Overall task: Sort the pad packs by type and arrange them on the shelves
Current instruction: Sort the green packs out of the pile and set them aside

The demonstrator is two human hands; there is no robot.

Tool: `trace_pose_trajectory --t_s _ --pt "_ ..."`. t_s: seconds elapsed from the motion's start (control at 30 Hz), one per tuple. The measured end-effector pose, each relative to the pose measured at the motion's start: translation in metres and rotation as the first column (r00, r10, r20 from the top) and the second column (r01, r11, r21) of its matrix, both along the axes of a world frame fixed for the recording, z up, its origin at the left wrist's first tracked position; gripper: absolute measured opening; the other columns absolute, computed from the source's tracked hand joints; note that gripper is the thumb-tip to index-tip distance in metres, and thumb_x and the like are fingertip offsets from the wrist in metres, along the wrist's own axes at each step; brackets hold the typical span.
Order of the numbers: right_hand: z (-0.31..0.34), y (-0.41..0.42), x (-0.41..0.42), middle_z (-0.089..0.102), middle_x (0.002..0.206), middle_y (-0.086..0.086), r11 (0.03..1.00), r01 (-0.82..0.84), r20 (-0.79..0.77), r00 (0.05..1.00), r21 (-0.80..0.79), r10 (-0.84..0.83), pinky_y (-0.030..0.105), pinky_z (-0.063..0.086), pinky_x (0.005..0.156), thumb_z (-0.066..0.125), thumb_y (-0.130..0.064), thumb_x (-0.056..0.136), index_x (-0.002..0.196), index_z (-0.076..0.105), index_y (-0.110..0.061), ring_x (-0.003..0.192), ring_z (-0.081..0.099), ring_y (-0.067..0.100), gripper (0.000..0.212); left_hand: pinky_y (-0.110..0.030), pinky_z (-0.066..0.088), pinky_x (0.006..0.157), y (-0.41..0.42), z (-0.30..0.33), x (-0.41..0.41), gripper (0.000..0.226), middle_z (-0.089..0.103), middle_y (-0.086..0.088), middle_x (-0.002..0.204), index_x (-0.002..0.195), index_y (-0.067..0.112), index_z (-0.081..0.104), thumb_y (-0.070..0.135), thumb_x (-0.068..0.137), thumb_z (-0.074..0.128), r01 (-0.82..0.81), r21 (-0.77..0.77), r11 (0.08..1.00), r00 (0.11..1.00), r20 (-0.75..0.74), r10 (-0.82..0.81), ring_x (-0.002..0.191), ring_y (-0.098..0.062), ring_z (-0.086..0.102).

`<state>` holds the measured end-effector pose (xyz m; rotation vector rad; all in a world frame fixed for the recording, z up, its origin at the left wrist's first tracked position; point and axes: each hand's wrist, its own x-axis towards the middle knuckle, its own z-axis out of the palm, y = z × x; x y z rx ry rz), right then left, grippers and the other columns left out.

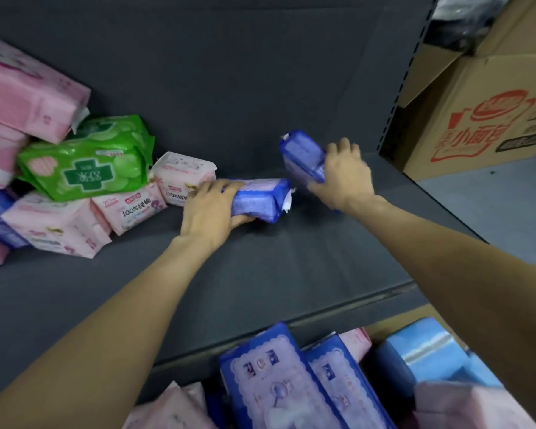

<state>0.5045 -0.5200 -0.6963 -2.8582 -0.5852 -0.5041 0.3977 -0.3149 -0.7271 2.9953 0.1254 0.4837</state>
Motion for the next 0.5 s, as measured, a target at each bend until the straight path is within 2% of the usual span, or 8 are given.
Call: trace_pose_trajectory --t_s 0.1,0.13,0.2,0.27,0.33,0.4,0.5 --pt "0.014 -0.037 -0.037 0.044 0.122 0.015 0.948 0.030 -0.113 0.994 0.318 0.007 0.040 0.040 0.084 0.071 -0.035 0.077 0.122 0.045 -0.003 0.113 0.045 0.035 0.061 -0.038 0.039 0.082 -0.014 0.020 -0.021 0.063 0.060 -0.005 0.120 0.129 0.025 0.052 0.066 0.081 0.054 -0.051 -0.131 0.990 0.997 0.054 0.059 0.110 -0.030 0.054" --pt "0.019 -0.051 -0.051 0.047 0.118 0.014 0.917 0.049 -0.148 0.989 0.397 0.011 0.038 0.039 0.083 0.071 -0.033 0.077 0.121 0.045 -0.004 0.109 0.048 0.035 0.059 -0.036 0.039 0.074 -0.022 0.027 -0.029 0.063 0.062 -0.004 0.114 0.124 0.026 0.054 0.071 0.080 0.050 -0.053 -0.189 0.981 0.997 0.050 0.063 0.106 -0.030 0.057" --pt "0.027 -0.084 -0.086 0.052 0.106 0.009 0.861 0.111 -0.226 0.974 0.495 0.004 0.034 0.036 0.076 0.071 -0.032 0.078 0.118 0.046 -0.007 0.102 0.053 0.032 0.053 -0.034 0.038 0.068 -0.046 0.045 -0.051 0.067 0.066 -0.002 0.105 0.112 0.025 0.058 0.080 0.076 0.045 -0.039 -0.295 0.955 0.999 0.024 0.048 0.098 -0.029 0.060" --pt "0.031 -0.116 -0.123 0.056 0.103 0.009 0.825 0.168 -0.279 0.960 0.540 -0.013 0.033 0.034 0.075 0.071 -0.033 0.080 0.117 0.046 -0.008 0.101 0.055 0.032 0.052 -0.035 0.043 0.069 -0.075 0.060 -0.074 0.072 0.068 -0.004 0.099 0.103 0.023 0.058 0.084 0.071 0.038 -0.015 -0.325 0.946 1.000 -0.014 0.011 0.093 -0.031 0.062" --pt "0.029 -0.144 -0.158 0.056 0.100 0.005 0.796 0.195 -0.303 0.953 0.573 -0.016 0.033 0.036 0.077 0.072 -0.032 0.079 0.117 0.047 -0.008 0.101 0.056 0.032 0.051 -0.035 0.043 0.070 -0.104 0.065 -0.096 0.069 0.068 -0.006 0.099 0.098 0.022 0.055 0.085 0.073 0.039 0.015 -0.323 0.946 0.996 -0.080 -0.043 0.092 -0.033 0.062" --pt "0.025 -0.168 -0.182 0.054 0.098 0.001 0.776 0.218 -0.318 0.948 0.592 -0.024 0.033 0.037 0.076 0.072 -0.030 0.080 0.118 0.046 -0.008 0.099 0.057 0.032 0.050 -0.035 0.045 0.073 -0.129 0.066 -0.110 0.060 0.068 -0.005 0.103 0.100 0.024 0.051 0.078 0.078 0.042 0.044 -0.349 0.936 0.987 -0.132 -0.095 0.092 -0.032 0.063" --pt "0.023 -0.198 -0.210 0.055 0.098 0.003 0.792 0.221 -0.275 0.959 0.569 -0.070 0.034 0.037 0.072 0.071 -0.028 0.081 0.119 0.045 -0.008 0.096 0.058 0.036 0.051 -0.040 0.052 0.081 -0.158 0.066 -0.125 0.067 0.068 -0.002 0.110 0.107 0.025 0.045 0.082 0.072 0.038 0.063 -0.484 0.873 0.969 -0.180 -0.170 0.093 -0.026 0.066"
